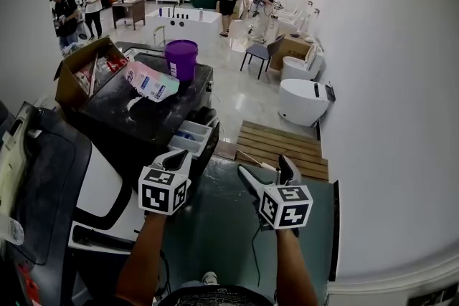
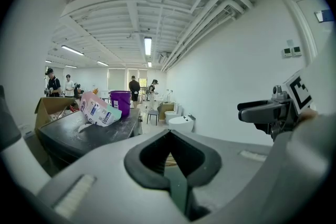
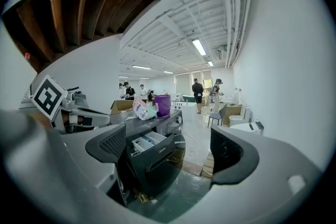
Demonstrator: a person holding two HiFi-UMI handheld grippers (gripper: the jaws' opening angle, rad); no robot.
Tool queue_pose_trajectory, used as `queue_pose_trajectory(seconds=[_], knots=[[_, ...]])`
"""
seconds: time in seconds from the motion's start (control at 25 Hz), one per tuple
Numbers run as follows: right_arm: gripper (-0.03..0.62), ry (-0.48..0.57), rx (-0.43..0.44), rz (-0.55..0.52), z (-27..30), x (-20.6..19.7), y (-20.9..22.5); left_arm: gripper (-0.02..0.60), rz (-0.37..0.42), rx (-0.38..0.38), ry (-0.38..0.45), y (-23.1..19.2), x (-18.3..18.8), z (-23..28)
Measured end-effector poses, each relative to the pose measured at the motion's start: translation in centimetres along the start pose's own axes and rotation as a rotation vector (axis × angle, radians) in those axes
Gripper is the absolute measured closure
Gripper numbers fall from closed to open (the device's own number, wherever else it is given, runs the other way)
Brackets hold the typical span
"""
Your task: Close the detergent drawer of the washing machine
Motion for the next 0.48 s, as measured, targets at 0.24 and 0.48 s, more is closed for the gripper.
queue_pose_trajectory(seconds=[0.24, 0.48], knots=[[0.088, -0.005, 0.031, 0.006, 2.8, -0.3, -0.1, 0.581, -0.001, 0.023, -0.007, -1.5, -0.2, 1.2], [0.089, -0.008, 0.078, 0.005, 6.2, -0.6, 0.3, 0.581, 0.005, 0.064, -0.009, -2.8, -0.3, 2.8]])
Point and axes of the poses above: the fingertips, and each gripper's own axes: z forward along the fingers, y to its right, x out of its top, the point moved 8 cm from there along -z, backward along the fingers, and after that the axes turned 7 degrees about -x, right-handed, at the moved point
